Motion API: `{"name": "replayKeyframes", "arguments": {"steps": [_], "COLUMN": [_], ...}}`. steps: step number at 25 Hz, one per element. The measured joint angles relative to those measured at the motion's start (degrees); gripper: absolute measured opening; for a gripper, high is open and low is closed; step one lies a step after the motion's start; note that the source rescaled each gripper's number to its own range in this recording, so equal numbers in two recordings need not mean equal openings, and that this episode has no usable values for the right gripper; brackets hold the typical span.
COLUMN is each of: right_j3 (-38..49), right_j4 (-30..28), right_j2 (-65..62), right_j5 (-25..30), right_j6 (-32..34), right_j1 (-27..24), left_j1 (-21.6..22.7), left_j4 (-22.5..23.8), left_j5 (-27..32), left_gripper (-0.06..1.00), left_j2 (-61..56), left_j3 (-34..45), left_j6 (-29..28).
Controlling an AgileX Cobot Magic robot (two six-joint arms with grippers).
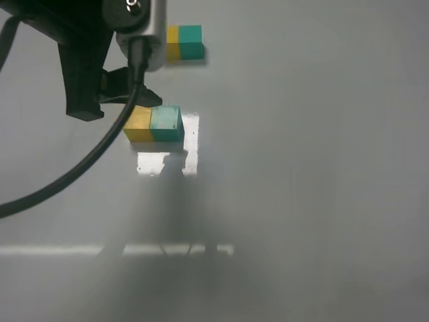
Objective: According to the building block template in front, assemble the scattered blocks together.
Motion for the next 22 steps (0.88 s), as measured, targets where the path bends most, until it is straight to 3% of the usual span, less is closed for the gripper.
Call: {"name": "replayKeyframes", "arguments": {"steps": [2, 7, 12, 15, 19, 22], "right_j3": [0.0, 0.0, 0.0, 0.0, 0.0, 0.0], "right_j4": [0.0, 0.0, 0.0, 0.0, 0.0, 0.0], "right_j2": [0.0, 0.0, 0.0, 0.0, 0.0, 0.0], "right_j5": [0.0, 0.0, 0.0, 0.0, 0.0, 0.0], "right_j6": [0.0, 0.0, 0.0, 0.0, 0.0, 0.0], "right_j1": [0.0, 0.0, 0.0, 0.0, 0.0, 0.0], "left_j1": [0.0, 0.0, 0.1, 1.2, 11.0, 22.4], "left_j4": [5.1, 11.1, 21.7, 25.5, 24.9, 19.2], "left_j5": [2.8, 10.8, 11.8, 11.8, 11.7, 11.8], "left_gripper": [0.65, 0.65, 0.65, 0.65, 0.65, 0.65], "left_j2": [-2.1, -8.4, -15.8, -20.0, -24.9, -29.8], "left_j3": [0.0, 0.0, 1.0, 1.9, 5.0, 10.2], "left_j6": [-2.8, -7.9, -22.6, -30.7, -34.0, -34.9]}}
